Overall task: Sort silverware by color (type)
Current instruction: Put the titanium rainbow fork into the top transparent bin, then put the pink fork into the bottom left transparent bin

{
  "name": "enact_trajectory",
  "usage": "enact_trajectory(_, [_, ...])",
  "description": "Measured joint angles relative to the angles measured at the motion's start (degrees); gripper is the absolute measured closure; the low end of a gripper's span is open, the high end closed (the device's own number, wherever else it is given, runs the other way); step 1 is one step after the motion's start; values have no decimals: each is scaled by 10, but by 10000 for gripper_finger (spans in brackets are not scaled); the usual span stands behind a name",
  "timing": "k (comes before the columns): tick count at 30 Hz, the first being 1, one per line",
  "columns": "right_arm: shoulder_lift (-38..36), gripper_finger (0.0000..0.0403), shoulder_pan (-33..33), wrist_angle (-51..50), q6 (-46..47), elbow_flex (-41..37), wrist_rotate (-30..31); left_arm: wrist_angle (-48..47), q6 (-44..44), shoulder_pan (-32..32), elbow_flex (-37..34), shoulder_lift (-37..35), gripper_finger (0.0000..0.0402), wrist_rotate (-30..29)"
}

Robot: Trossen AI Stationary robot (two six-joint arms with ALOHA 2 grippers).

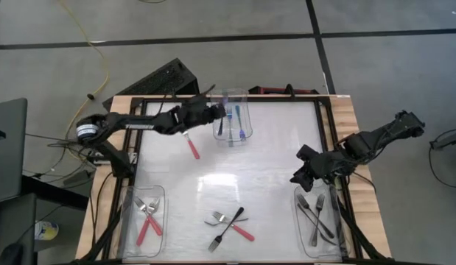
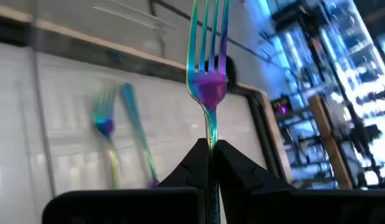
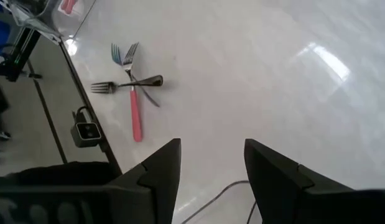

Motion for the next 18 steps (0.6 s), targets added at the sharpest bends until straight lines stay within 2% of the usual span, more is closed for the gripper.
enact_trajectory(5, [0, 204, -10, 1, -21, 0, 0, 42, -64, 29, 0, 63, 401, 28])
enact_trajectory(9, [0, 204, -10, 1, -24, 0, 0, 46, -78, 33, -1, 86, 393, 43])
enact_trajectory(18, [0, 204, -9, 0, -34, 0, -1, 75, -43, 29, 1, 79, 317, 1])
